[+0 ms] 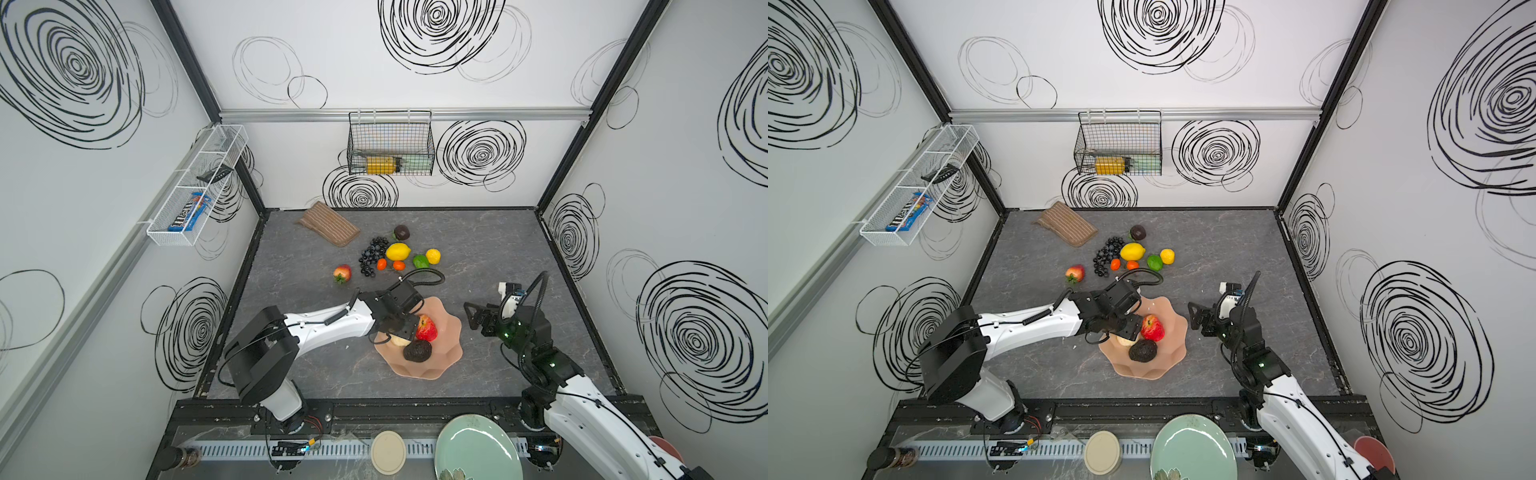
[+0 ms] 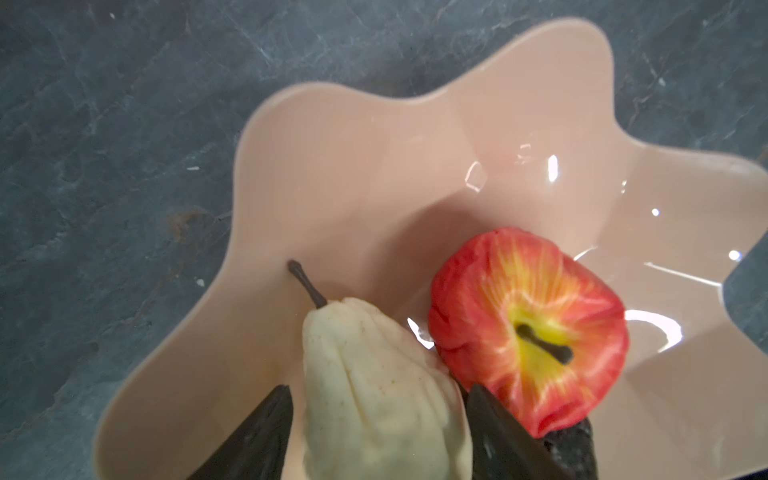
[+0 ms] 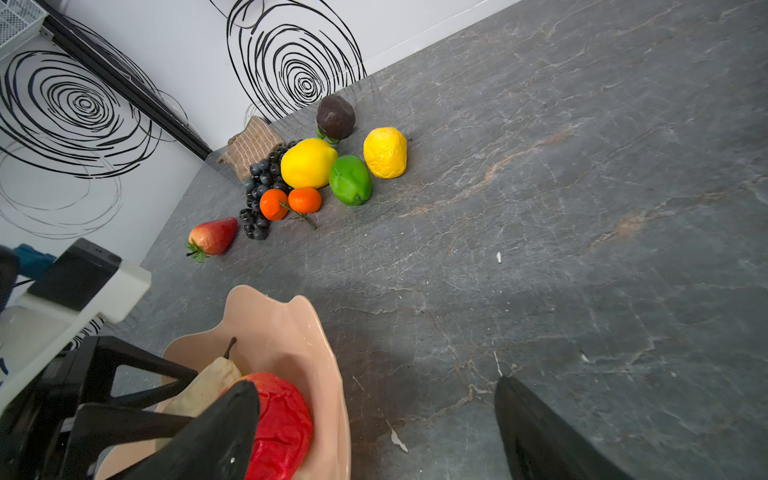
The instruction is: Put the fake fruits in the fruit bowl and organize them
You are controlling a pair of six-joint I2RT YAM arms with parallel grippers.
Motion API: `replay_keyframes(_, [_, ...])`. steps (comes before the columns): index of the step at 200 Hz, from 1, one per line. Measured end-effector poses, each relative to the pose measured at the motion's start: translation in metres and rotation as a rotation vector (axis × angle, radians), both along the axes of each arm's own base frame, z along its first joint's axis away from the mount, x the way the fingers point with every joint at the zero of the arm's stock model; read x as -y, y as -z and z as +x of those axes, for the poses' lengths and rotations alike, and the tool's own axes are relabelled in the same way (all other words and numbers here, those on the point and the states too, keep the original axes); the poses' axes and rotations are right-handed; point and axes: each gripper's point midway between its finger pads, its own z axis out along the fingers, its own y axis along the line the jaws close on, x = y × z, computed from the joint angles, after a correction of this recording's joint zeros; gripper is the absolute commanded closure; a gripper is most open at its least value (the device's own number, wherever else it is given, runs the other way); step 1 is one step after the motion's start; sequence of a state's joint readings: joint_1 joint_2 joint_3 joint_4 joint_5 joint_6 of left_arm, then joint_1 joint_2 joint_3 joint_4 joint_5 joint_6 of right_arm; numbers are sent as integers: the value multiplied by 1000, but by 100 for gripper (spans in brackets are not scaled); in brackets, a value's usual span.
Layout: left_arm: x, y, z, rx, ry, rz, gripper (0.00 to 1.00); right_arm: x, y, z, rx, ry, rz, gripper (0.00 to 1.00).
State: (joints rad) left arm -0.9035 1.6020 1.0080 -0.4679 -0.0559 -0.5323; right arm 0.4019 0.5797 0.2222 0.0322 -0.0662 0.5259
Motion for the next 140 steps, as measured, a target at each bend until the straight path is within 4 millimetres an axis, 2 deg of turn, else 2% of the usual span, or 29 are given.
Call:
replay_keyframes(95, [1,11,-4,-19,13,28,26,0,1,0,-4,-1,-2,7])
replay_keyframes(140, [2,13,-5,-24,22,31,40,0,1,0,-4,0,-2,7])
